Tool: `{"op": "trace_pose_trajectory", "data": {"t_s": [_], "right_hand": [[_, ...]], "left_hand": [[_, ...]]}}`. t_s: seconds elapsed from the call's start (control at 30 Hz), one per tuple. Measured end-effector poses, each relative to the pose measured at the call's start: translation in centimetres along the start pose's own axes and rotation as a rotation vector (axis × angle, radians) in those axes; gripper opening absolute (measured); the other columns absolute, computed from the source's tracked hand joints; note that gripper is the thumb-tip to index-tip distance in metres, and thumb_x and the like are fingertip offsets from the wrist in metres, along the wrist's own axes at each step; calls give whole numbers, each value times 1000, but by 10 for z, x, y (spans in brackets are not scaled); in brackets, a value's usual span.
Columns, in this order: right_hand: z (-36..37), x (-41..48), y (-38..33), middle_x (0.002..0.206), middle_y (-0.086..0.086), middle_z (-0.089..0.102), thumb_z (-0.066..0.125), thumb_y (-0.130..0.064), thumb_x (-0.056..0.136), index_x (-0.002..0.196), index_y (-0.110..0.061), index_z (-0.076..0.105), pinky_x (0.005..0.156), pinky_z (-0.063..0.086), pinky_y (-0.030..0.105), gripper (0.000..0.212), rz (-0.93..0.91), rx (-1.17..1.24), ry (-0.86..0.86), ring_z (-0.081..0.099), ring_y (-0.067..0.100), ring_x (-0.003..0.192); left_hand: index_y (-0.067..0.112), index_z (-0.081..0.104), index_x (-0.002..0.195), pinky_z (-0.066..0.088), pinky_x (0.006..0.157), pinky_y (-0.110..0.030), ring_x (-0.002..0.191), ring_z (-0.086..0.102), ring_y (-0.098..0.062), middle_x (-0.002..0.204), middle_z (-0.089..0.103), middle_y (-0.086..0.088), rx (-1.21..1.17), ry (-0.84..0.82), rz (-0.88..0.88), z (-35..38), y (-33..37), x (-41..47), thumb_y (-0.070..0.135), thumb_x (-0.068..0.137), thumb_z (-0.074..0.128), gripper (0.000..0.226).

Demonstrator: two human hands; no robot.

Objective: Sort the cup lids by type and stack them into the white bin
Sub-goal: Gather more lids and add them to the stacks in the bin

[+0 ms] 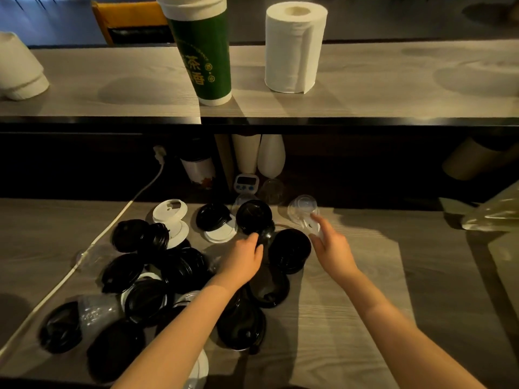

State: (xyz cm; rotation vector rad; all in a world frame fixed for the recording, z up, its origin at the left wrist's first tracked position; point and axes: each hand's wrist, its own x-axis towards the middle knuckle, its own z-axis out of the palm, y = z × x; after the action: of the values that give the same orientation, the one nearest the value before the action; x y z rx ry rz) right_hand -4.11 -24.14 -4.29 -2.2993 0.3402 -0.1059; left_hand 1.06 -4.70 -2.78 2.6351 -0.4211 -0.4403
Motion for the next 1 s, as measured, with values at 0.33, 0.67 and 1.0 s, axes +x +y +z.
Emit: {"op": "trace_pose_trajectory", "data": {"t_s": [0.33, 0.67, 1.0], "right_hand": [[-49, -18, -29, 114, -6, 62, 78, -21, 74, 120, -26, 50, 79, 52, 19, 54, 68, 481, 96, 58, 5, 109], [-166, -71, 10, 112, -14, 62, 77, -21, 75, 114, -34, 58, 83, 43, 9, 46, 31, 415, 234, 54, -5, 104], [-277, -108, 68, 110, -26, 57, 73, -19, 79, 113, -43, 56, 81, 42, 3, 44, 2, 405, 363, 53, -12, 103]], "left_hand": [[1, 49, 99, 43, 83, -43, 91, 50, -17, 96, 53, -7, -833, 92, -86, -34, 22, -15, 28, 92, 48, 28], [28, 44, 107, 46, 75, -26, 84, 53, -6, 91, 52, 4, -1360, -9, -47, -21, 156, -30, 3, 99, 32, 29], [16, 53, 105, 52, 77, -28, 102, 60, -15, 112, 59, -6, -1169, -131, 71, 42, 275, -34, 15, 97, 46, 11]]}}
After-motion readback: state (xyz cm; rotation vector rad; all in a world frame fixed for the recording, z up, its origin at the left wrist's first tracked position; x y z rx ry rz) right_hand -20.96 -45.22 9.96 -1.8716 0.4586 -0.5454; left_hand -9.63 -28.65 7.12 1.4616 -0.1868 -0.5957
